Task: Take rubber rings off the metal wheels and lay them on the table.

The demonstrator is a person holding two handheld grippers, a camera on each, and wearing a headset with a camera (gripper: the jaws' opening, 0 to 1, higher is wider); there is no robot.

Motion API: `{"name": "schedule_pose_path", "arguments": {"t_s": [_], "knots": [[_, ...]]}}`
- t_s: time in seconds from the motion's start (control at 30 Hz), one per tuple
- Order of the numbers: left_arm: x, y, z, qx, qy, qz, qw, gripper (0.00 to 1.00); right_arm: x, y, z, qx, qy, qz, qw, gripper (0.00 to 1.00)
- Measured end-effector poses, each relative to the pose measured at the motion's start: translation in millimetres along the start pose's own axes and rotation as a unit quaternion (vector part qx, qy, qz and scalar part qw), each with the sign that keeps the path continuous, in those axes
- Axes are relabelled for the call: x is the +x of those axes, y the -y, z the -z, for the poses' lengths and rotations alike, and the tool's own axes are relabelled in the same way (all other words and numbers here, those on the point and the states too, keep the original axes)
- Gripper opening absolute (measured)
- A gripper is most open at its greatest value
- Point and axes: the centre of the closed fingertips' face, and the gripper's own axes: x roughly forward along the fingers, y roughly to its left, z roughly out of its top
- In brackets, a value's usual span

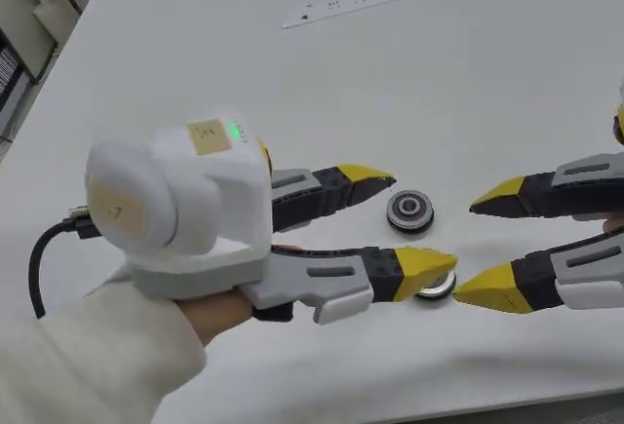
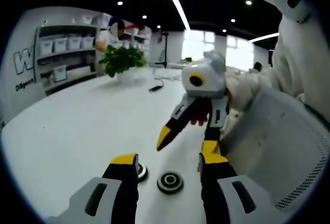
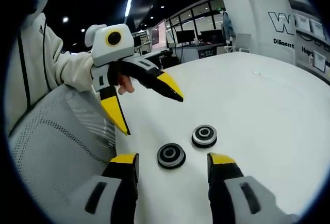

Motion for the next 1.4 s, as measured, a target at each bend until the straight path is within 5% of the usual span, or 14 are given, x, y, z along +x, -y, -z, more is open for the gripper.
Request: {"name": "schedule_pose_path", "arguments": {"t_s": [0.3, 0.53, 1.13, 1.4], "knots": [[6.5, 2.0, 11.9, -0.013, -0.003, 0.003, 0.9999, 0.39, 9.3, -3.2, 5.1, -0.015, 0.001, -0.004, 0.9999, 0.41], [14.7, 8.0, 25.6, 0.004, -0.019, 0.016, 0.9997, 0.33, 13.9, -1.3, 11.7, -0.022, 0.003, -0.003, 0.9997, 0.31], [27.3, 2.3, 55.2, 0.016, -0.057, 0.024, 0.9979, 0.2, 19.4, 4.6, 23.9, -0.023, -0.007, -0.001, 0.9997, 0.25], [27.9, 0.2, 58.5, 0.026, -0.058, 0.022, 0.9977, 0.17, 20.7, 2.2, 24.7, -0.026, -0.008, -0.005, 0.9996, 0.22]]}}
